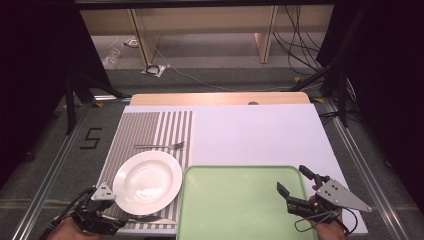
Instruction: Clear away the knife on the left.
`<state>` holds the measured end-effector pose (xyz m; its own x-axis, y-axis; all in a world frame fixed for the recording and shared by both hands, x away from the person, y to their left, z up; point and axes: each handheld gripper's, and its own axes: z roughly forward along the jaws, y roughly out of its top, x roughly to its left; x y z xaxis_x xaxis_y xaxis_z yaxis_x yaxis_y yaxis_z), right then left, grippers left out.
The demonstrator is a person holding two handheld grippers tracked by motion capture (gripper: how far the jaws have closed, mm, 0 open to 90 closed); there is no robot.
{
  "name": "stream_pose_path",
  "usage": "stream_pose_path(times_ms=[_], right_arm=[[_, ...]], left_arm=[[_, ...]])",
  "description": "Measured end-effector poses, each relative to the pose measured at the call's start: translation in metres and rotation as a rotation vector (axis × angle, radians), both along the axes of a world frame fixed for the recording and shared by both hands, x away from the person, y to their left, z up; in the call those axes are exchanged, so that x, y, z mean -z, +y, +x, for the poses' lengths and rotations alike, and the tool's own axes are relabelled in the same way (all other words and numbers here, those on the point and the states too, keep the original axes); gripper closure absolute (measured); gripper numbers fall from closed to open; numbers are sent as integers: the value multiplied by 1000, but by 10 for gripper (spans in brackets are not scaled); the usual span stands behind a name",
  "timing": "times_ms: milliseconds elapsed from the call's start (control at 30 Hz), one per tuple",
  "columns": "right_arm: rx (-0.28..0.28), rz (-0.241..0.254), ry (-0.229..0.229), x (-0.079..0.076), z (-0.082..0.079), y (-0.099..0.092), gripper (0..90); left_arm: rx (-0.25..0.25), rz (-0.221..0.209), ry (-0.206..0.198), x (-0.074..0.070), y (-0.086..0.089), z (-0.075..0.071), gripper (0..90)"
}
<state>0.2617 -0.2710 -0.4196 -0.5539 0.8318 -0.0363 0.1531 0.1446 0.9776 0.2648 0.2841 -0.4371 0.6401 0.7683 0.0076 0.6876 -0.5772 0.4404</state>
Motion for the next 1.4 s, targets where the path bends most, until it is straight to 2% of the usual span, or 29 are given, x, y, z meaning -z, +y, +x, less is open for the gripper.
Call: stream_pose_path(times_ms=[333,533,600,733,867,1267,1400], right_arm=[[-5,-3,5,0,0,1,158],[-6,-4,7,1,1,1,159],[-8,-3,7,1,1,1,159],[-10,-6,7,1,1,1,159],[-11,-6,9,1,1,1,159],[-20,-5,8,1,1,2,159],[-22,-7,11,1,1,3,160]], left_arm=[[26,57,75,12,-5,5,248],[40,101,99,17,-8,10,296],[48,104,106,19,-9,11,313],[67,142,120,20,-11,13,344],[89,147,133,21,-13,15,376],[130,206,179,26,-19,21,485],[137,205,197,26,-20,23,496]])
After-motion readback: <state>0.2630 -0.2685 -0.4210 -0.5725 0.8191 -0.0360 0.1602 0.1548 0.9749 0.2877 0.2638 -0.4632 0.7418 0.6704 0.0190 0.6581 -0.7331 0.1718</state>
